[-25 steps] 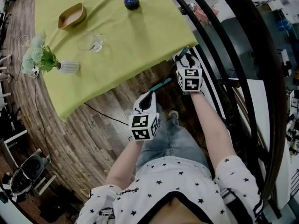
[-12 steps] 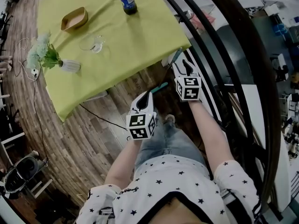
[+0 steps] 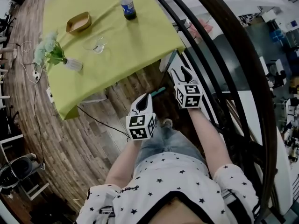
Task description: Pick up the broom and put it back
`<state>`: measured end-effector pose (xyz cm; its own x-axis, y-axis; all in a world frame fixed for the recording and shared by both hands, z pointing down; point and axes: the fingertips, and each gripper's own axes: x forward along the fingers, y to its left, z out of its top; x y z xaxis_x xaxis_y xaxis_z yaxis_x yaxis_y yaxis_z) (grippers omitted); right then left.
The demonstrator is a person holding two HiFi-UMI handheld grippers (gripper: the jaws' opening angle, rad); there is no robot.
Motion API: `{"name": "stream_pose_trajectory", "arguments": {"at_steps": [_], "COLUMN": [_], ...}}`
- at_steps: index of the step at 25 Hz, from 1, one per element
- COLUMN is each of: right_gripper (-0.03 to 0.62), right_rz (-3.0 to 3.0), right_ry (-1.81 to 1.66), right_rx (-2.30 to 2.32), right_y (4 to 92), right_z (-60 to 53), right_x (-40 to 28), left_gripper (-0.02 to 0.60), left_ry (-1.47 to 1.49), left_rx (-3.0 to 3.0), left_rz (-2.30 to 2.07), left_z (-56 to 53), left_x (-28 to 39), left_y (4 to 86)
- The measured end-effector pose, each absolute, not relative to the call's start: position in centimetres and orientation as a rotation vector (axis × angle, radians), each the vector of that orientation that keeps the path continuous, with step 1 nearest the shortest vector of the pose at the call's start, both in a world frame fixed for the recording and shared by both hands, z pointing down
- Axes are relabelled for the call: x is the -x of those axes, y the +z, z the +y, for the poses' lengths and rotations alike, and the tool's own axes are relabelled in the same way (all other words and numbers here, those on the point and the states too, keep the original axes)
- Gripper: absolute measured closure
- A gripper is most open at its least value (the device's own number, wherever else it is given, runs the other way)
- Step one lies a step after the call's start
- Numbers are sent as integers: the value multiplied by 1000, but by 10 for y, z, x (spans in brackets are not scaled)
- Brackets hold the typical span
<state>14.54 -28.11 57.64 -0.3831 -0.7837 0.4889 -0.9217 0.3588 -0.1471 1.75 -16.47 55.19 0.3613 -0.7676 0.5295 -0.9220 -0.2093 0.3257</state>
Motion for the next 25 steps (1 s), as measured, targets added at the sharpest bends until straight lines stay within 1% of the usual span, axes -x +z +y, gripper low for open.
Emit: {"name": "stream_pose_trajectory", "arguments": {"at_steps": [6,8,11,20,25], "right_gripper": [433,449,494,568,597], "right_rz": [-2328,-2335,-2345,-2405,-2454], "right_ry": [553,547,528,463,444], "right_rx": [-1486,-1484,-1494,-1505,-1533], "right_y": [554,548,537,500,476], "right_z": [-253,-244,-232,-194,-173], "right_x": [-148,-149,-151,-153,-158], "left_gripper": [569,569,569,569,569], "left_ry": [317,311,302,278,268], "left_rx": [-2031,-2029,-2032,-2047,-2066], "left_rz": [-1486,-1493,-1502,-1517,-1515], "left_z": [-148,-143,-136,-114,-101], "left_x": [-21,-23,-27,-35,-43], "left_y": [540,537,531,514,507]}}
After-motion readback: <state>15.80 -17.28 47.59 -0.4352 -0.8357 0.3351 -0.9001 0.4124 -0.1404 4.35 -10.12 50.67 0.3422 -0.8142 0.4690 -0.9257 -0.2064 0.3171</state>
